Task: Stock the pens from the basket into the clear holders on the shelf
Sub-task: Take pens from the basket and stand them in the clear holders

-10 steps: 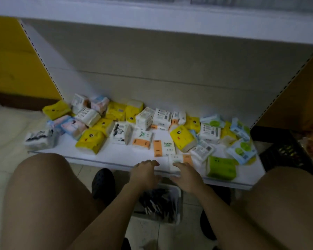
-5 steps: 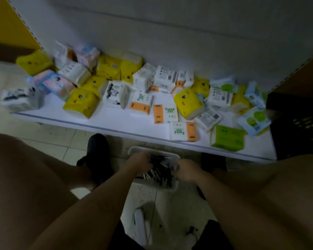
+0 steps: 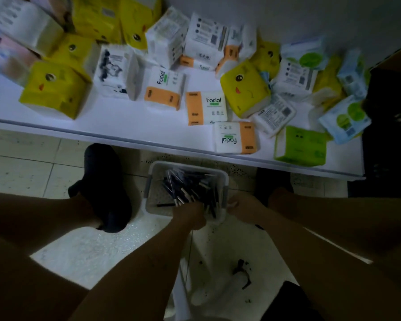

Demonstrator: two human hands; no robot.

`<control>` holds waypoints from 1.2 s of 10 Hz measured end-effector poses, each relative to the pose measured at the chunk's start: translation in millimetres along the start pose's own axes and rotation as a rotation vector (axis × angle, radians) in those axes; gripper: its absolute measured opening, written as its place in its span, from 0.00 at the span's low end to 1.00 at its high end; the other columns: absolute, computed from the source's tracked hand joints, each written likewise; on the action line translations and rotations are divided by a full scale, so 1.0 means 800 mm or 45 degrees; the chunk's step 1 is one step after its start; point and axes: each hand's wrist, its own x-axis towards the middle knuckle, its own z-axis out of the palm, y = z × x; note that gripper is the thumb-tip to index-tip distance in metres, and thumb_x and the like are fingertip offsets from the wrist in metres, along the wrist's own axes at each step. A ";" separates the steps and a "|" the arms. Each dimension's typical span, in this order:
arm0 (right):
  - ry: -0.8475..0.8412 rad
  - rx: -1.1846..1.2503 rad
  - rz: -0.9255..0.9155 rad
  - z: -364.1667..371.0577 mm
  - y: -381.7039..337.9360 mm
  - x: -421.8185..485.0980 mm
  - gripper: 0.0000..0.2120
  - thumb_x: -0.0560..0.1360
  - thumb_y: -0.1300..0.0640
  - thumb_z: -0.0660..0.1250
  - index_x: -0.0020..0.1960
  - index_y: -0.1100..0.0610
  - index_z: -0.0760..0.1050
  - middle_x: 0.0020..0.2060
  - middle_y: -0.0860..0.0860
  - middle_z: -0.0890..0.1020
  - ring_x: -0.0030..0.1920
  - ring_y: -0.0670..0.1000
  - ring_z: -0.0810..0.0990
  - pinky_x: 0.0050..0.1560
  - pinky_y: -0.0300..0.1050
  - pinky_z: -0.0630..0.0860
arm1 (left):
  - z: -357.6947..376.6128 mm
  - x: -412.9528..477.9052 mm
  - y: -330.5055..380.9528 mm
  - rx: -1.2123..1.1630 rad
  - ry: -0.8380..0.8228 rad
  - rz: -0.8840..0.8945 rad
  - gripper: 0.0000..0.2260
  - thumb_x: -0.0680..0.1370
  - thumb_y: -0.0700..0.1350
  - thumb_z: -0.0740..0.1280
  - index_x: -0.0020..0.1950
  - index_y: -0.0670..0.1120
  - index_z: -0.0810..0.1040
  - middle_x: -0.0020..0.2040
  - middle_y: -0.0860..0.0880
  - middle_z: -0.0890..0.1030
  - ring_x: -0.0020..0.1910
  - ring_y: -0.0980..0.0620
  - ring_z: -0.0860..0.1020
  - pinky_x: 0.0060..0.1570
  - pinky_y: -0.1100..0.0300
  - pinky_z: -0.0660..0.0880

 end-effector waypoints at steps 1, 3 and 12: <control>-0.056 -0.044 -0.034 0.017 -0.016 0.009 0.14 0.80 0.58 0.60 0.62 0.62 0.75 0.44 0.51 0.73 0.44 0.49 0.71 0.50 0.41 0.67 | -0.007 0.015 -0.001 -0.076 -0.059 -0.007 0.15 0.77 0.44 0.62 0.62 0.39 0.75 0.60 0.42 0.77 0.57 0.42 0.76 0.52 0.51 0.73; -0.054 -0.017 -0.076 0.051 -0.037 0.027 0.12 0.79 0.58 0.62 0.58 0.61 0.78 0.53 0.57 0.80 0.51 0.58 0.78 0.51 0.48 0.76 | -0.018 0.005 -0.015 -0.639 0.108 -0.069 0.13 0.76 0.47 0.68 0.56 0.42 0.78 0.50 0.43 0.81 0.47 0.48 0.79 0.46 0.60 0.77; 0.174 -0.080 0.067 0.046 -0.042 0.028 0.10 0.76 0.53 0.64 0.53 0.58 0.77 0.51 0.54 0.80 0.48 0.55 0.80 0.42 0.45 0.74 | -0.038 -0.058 -0.024 -0.894 0.302 -0.110 0.12 0.83 0.48 0.56 0.58 0.43 0.74 0.39 0.48 0.73 0.31 0.55 0.69 0.29 0.65 0.65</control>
